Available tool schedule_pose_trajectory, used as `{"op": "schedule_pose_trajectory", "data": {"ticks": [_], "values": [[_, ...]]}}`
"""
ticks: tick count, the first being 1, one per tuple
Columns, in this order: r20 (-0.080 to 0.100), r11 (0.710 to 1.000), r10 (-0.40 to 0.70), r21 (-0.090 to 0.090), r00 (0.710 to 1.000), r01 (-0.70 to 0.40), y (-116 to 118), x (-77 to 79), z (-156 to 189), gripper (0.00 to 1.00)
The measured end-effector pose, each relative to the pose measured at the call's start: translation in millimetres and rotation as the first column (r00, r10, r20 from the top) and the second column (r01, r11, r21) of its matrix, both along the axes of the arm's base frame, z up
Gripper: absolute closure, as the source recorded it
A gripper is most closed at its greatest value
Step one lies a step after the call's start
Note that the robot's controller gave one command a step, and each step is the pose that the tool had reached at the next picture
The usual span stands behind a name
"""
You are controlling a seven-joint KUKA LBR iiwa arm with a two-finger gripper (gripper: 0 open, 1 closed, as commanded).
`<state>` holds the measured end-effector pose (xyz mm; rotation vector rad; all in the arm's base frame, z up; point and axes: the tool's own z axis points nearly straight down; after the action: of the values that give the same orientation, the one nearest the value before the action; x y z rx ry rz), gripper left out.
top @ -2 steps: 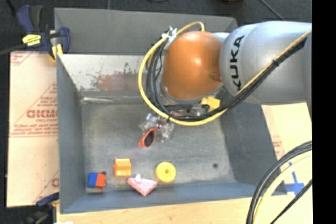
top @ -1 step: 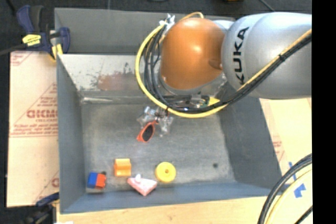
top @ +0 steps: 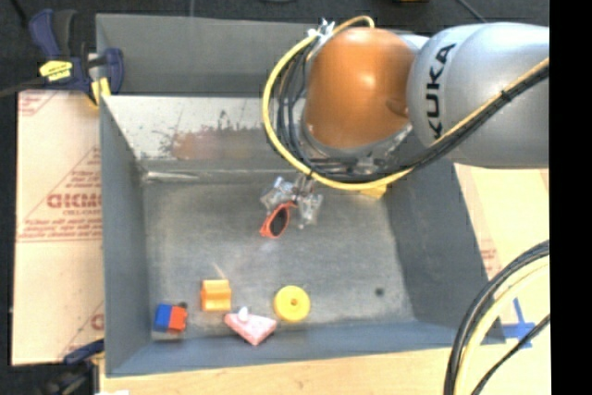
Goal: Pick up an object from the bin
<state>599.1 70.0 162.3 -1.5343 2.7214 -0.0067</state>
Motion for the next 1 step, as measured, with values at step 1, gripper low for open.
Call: {"op": "schedule_pose_trajectory", "data": {"ticks": [1], "values": [[-0.027, 1.0, -0.01, -0.006, 1.0, 0.01, -15.6, 6.3, 9.7, 1.0]]}}
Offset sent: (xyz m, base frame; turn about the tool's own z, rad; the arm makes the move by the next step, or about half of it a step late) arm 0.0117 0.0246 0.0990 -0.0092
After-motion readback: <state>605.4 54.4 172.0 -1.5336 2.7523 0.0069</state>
